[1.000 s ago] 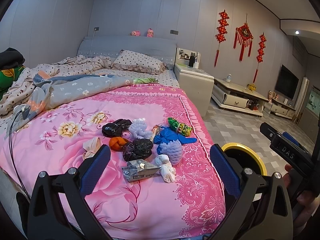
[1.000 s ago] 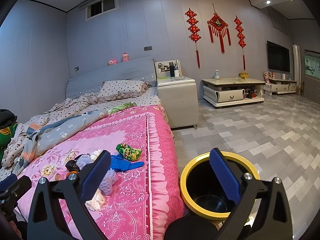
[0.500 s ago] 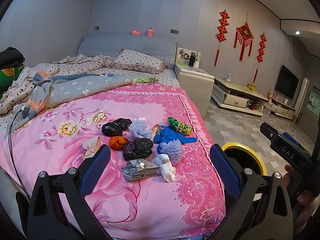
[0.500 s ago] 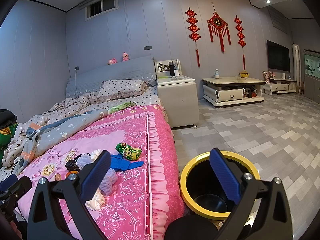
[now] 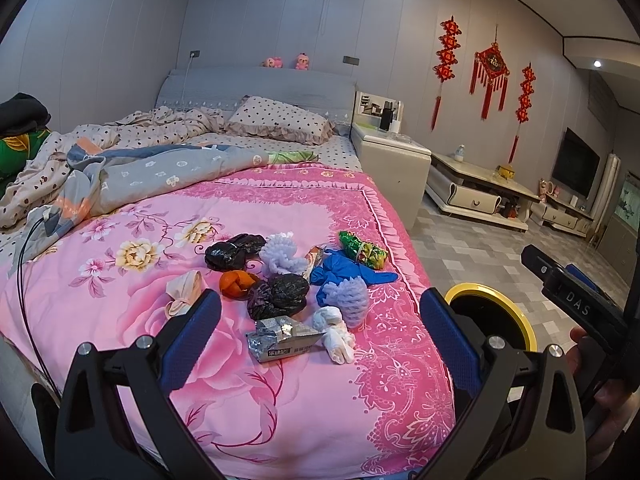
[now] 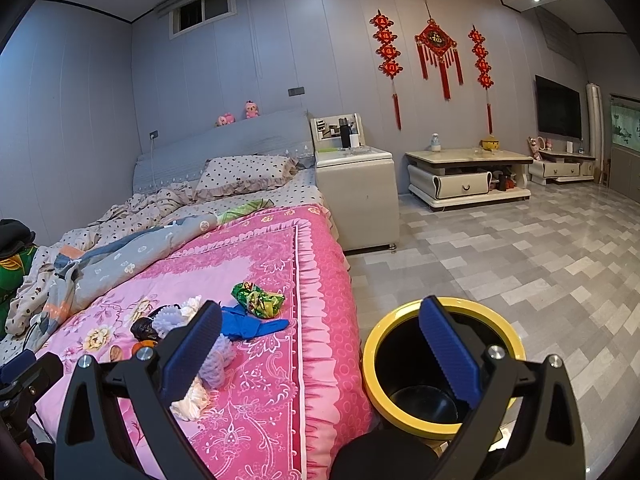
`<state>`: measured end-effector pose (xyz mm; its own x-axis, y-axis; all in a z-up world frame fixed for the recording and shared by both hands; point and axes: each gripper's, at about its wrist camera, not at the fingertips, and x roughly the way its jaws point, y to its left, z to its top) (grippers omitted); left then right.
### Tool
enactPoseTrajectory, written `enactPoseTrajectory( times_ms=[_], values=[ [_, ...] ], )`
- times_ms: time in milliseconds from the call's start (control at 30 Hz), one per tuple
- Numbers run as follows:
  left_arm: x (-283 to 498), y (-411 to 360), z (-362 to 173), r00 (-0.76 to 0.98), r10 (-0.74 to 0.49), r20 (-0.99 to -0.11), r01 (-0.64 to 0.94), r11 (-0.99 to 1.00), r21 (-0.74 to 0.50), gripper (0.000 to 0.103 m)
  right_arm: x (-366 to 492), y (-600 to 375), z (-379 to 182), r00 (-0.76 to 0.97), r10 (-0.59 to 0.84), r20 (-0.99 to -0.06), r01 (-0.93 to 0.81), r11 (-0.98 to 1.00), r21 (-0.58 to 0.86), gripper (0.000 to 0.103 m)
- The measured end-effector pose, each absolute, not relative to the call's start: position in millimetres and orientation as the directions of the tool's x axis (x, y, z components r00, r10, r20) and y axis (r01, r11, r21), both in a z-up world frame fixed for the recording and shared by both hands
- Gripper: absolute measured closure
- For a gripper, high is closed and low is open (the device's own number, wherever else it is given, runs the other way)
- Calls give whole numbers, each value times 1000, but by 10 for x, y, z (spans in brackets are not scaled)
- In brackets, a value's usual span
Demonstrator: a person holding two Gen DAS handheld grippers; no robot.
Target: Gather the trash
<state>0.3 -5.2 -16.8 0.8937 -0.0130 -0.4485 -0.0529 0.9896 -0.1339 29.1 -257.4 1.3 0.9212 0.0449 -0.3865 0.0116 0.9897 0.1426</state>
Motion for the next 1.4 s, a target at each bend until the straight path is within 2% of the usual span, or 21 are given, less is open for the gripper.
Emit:
enactPoseTrajectory(
  times_ms=[333,500,800,967,1100,1267,1400],
  values=[
    [78,89,-279,872,1,-489,-70,990,-123,8,574,-2579,85,913,84,-400,-38,992,123,8],
    [205,338,-356,836,32,-548,-93,992,-85,8,915,-2567,34,858,177,-482,-129,983,131,8],
    [699,909,-552,752,121,-648,-208,976,-60,8,1472,-2335,-29,808,231,-542,-227,971,75,8],
    [1054,1184,-716,699,160,-697,-270,962,-50,8,1943,-2180,-175,766,230,-600,-246,968,56,8],
    [1365,1366,-886,656,152,-740,-295,953,-66,8,2296,-1995,-296,741,189,-644,-252,968,-6,8],
    [1621,1520,-1072,607,128,-784,-321,942,-94,8,2730,-1718,-497,666,219,-713,-308,952,5,8],
    [1782,1557,-1159,578,165,-799,-330,943,-44,8,2998,-1442,-679,624,206,-754,-345,938,-29,8]
  ],
)
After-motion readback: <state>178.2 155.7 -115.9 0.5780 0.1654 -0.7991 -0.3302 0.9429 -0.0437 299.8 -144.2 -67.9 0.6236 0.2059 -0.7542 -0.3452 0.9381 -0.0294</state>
